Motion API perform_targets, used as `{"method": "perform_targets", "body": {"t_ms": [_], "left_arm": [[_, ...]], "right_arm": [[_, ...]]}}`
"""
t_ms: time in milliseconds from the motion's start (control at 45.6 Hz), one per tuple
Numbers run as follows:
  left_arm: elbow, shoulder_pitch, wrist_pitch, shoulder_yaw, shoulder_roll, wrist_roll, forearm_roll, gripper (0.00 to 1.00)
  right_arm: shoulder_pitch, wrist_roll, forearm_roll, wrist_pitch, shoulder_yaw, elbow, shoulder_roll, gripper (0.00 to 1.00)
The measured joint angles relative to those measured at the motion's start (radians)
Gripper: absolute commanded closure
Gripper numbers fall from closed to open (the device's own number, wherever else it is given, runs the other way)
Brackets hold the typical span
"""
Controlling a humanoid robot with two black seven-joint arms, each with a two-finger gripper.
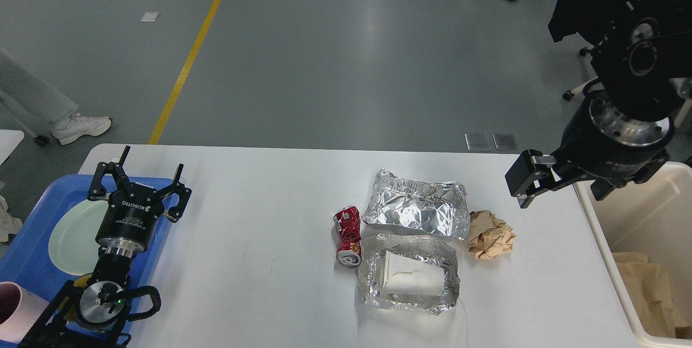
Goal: Tidy desktop
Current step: 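Raise the right gripper and move it toward the foil container, then lower the right gripper onto the foil container edge and grasp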
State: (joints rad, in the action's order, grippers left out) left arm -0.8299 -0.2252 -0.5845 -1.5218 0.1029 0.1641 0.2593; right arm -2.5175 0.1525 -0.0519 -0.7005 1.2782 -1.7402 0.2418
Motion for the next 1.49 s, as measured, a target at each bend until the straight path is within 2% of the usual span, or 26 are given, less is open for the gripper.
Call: {"method": "perform_targets", "body": {"t_ms": [110, 373, 657, 942, 1118, 1381, 1490], "left_arm": [[0.0, 0.0, 0.0, 0.0, 0.0, -0.001, 0.0, 0.04], [0.0, 0.0, 0.0, 0.0, 0.0, -0.001, 0.0, 0.04], [0.0, 0.001, 0.0, 0.0, -0.001, -0.001, 0.0, 0.04], [0.0, 0.001, 0.0, 0.0, 0.0, -0.002, 0.0, 0.04], [0.0, 0.001, 0.0, 0.0, 0.0, -0.001, 0.0, 0.04], [0.0, 0.001, 0.0, 0.0, 0.0, -0.002, 0.0, 0.04], [0.0, 0.001, 0.0, 0.0, -0.001, -0.001, 0.0, 0.04]], "right_arm": [[0.019, -0.015, 0.013, 0.006, -0.004, -0.005, -0.015, 0.01], [0.084, -0.015, 0.022, 0.068, -0.006, 0.013, -0.004, 0.04], [0.388, -0.008, 0.024, 0.293, -0.144, 0.057, -0.01, 0.04], [0.744, -0.004, 0.024, 0.486, -0.239, 0.229, -0.081, 0.04], [0.891, -0.004, 0.023, 0.522, -0.243, 0.367, -0.146, 0.04], [1.006, -0.003, 0.022, 0.558, -0.235, 0.496, -0.18, 0.05], [1.041, 0.001, 0.012, 0.574, -0.23, 0.524, -0.186, 0.1]]}}
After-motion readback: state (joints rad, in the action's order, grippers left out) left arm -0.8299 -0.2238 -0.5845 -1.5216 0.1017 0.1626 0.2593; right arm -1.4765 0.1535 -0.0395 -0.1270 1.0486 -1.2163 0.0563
